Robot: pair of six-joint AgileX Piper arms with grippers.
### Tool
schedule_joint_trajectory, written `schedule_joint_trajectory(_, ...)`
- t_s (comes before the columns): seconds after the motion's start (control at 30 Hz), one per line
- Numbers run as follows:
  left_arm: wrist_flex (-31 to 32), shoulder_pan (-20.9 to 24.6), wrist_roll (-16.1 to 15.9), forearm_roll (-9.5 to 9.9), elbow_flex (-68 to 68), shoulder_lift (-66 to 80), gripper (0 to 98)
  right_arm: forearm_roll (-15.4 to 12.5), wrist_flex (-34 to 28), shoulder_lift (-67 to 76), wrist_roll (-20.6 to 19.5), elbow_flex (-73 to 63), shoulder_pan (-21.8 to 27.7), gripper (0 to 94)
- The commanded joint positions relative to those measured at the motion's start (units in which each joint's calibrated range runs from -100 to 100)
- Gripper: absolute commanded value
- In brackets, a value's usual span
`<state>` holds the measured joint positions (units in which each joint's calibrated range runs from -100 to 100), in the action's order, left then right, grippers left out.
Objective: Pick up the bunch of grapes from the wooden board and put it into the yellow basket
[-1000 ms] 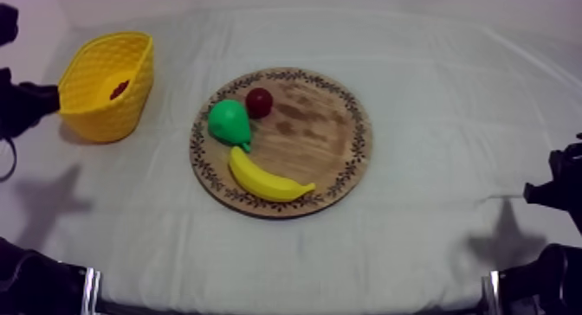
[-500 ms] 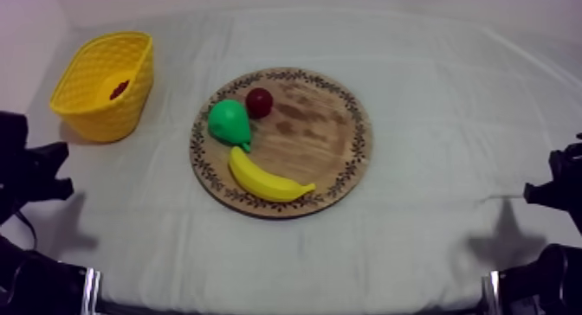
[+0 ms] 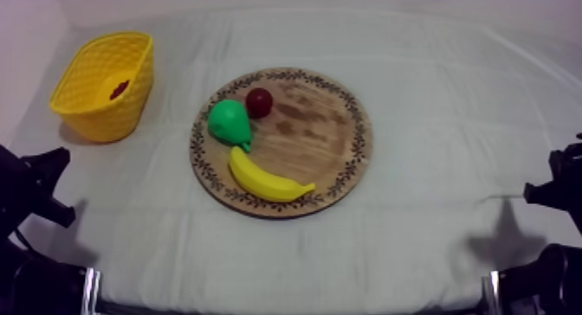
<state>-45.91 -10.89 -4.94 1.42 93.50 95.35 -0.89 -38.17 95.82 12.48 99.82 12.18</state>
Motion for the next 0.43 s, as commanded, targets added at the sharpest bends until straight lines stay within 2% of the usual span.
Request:
schedule_joint_trajectory(0.0, 1.26, -0.12, 3.99, 0.08, 0.83, 1.86, 0.1, -0.01, 0.03, 0.02, -0.01, -0.05, 0.0, 0.3)
schedule_joint_trajectory(0.23, 3.42, 0.64, 13.53, 0.32, 2.25, 4.34, 0.1, -0.01, 0.03, 0.02, -0.01, -0.05, 0.0, 0.3)
schedule_joint_trajectory(0.33, 3.55, 2.06, 15.93, 0.34, 2.53, 4.49, 0.1, -0.01, 0.03, 0.02, -0.01, -0.05, 0.0, 0.3)
schedule_joint_trajectory(0.4, 5.59, 2.91, 16.24, 0.47, 3.57, 4.57, 0.1, -0.01, 0.03, 0.02, -0.02, -0.05, 0.0, 0.3)
